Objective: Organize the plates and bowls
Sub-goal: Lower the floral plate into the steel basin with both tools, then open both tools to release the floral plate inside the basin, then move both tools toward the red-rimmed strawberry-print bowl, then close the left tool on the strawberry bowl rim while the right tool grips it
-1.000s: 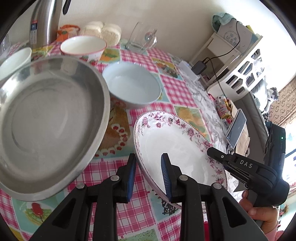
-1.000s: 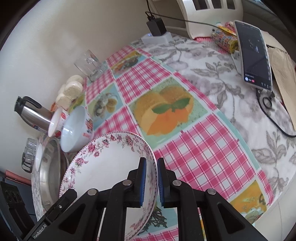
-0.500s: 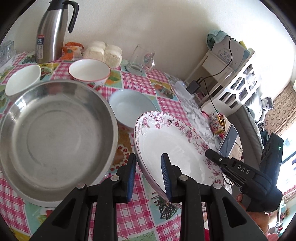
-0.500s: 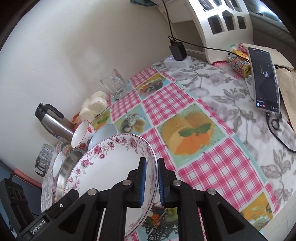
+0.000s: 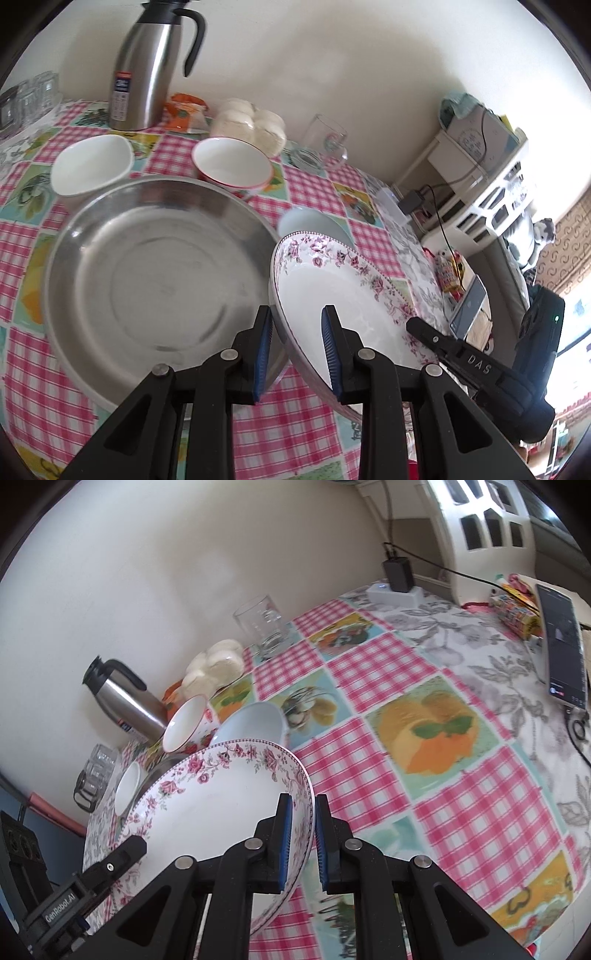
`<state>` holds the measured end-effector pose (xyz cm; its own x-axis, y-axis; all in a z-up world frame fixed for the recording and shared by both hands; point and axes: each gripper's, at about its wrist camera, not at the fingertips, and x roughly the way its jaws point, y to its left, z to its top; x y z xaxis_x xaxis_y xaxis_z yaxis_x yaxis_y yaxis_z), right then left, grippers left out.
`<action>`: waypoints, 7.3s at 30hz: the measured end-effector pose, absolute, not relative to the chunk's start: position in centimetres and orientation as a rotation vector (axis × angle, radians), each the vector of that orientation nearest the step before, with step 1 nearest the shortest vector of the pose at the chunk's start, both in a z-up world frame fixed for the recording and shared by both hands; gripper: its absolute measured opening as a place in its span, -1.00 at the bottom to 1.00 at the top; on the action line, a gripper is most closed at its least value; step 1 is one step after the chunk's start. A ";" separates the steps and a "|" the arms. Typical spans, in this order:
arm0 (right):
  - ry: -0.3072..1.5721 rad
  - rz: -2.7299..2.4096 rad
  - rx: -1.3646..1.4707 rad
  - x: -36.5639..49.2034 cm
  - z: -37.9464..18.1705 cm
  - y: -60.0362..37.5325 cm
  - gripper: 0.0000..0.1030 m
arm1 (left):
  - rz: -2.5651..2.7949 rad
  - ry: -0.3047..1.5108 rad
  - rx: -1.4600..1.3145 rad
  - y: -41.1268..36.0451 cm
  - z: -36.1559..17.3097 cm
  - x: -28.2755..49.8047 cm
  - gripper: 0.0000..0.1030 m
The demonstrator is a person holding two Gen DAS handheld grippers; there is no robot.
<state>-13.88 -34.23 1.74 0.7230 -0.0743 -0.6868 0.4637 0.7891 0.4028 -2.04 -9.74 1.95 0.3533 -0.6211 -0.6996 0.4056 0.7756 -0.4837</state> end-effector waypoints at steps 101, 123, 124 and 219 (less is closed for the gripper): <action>0.881 -0.177 0.360 -2.4 -2.1 -22.3 -0.73 | -0.328 1.182 -0.310 0.4 -3.5 5.4 -0.41; 0.765 -0.189 0.295 -3.5 0.2 -22.0 0.31 | -0.314 1.027 -0.105 -1.5 0.4 4.1 0.26; 0.764 -0.187 0.288 -3.5 0.3 -21.8 0.36 | -0.310 1.026 -0.104 -1.5 0.4 4.1 0.45; 0.948 -0.343 0.228 12.2 2.4 -28.7 0.25 | -0.470 0.988 -0.195 -11.9 0.1 19.0 0.10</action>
<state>12.23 -28.66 2.36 0.5353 -0.1866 -0.8238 0.3843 0.9223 0.0407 19.05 -11.89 0.13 0.4607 -0.4658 -0.7555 0.2923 0.8833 -0.3664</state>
